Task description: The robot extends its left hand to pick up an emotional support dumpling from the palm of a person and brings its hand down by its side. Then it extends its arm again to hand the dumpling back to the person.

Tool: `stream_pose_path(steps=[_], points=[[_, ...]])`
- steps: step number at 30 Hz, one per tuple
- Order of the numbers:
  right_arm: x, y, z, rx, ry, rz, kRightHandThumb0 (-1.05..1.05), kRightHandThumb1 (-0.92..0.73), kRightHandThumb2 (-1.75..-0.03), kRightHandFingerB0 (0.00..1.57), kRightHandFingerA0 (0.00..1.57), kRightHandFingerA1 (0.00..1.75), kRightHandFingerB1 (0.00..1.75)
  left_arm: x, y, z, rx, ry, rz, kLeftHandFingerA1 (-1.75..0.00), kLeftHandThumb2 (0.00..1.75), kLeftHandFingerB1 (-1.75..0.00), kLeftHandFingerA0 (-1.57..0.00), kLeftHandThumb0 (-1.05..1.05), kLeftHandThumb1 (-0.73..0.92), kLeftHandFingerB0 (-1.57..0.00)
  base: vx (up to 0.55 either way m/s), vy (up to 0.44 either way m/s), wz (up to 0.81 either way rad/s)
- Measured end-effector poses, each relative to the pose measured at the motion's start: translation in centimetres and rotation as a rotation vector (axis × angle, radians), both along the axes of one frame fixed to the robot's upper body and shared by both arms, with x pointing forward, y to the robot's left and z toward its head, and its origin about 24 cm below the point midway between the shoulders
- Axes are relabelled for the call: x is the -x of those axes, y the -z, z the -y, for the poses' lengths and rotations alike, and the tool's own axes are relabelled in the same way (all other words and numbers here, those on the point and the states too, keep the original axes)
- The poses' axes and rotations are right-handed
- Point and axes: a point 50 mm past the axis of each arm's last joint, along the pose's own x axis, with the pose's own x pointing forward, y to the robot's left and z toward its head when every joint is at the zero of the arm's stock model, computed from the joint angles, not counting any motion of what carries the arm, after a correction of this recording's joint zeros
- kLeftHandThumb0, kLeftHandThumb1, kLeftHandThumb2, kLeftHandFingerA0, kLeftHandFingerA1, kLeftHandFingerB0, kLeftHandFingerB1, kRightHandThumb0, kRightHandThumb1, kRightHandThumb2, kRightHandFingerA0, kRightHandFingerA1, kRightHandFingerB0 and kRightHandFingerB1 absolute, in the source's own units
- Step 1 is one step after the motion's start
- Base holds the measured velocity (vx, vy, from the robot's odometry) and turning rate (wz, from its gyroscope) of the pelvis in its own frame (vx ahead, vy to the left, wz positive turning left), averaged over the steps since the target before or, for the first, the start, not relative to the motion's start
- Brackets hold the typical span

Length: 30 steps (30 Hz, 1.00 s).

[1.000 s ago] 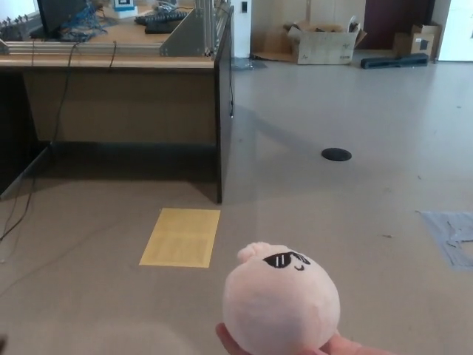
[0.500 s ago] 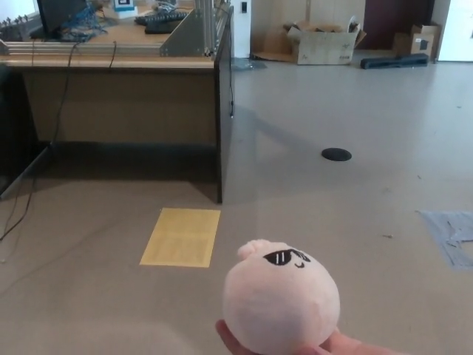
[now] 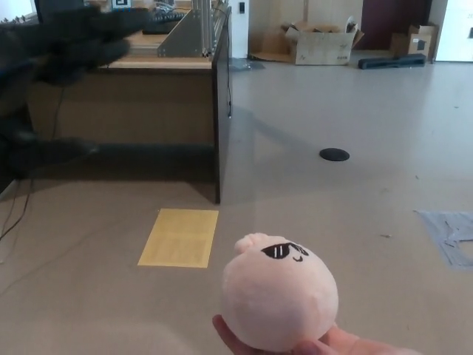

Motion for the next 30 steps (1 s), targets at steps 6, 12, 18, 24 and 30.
stream_pose_path(steps=[6, 12, 18, 24, 30], points=[[-0.1, 0.0, 0.0, 0.005, -0.005, 0.000, -0.83, -0.92, -0.70, 0.14, 0.30, 0.53, 0.34, 0.0, 0.0, 3.2, -0.083, 0.082, -0.053, 0.00, 0.91, -0.03, 0.00, -0.91, 0.48, 0.00, 0.00, 0.000, 0.00], [-0.2, -0.2, 0.0, 0.017, -0.014, 0.004, -0.84, -0.92, -0.69, 0.15, 0.31, 0.53, 0.34, 0.4, 0.7, 7.2, -0.206, 0.173, -0.105, 0.00, 0.92, -0.01, 0.00, -0.91, 0.46, 0.00, 0.00, 0.000, 0.00], [-0.2, -0.2, 0.1, 0.029, -0.018, 0.003, -0.86, -0.92, -0.68, 0.15, 0.31, 0.52, 0.33, 0.6, 1.2, 8.9, -0.267, 0.183, -0.137, 0.00, 0.60, -0.07, 0.00, -1.03, 0.66, 0.00, 0.00, 0.000, 0.00], [-0.3, -0.3, 0.1, 0.035, -0.024, 0.006, -0.85, -0.92, -0.71, 0.16, 0.32, 0.52, 0.33, 1.1, 1.3, 10.7, -0.324, 0.215, -0.126, 0.00, 0.60, -0.07, 0.00, -1.04, 0.66, 0.00, 0.00, 0.000, 0.00], [-0.6, -0.6, 0.0, 0.048, -0.032, 0.015, -0.91, -0.92, -0.72, 0.15, 0.31, 0.60, 0.33, 1.5, 0.9, 11.9, -0.389, 0.233, -0.113, 0.00, 0.59, -0.04, 0.00, -1.03, 0.62, 0.00, 0.00, 0.000, 0.00]])
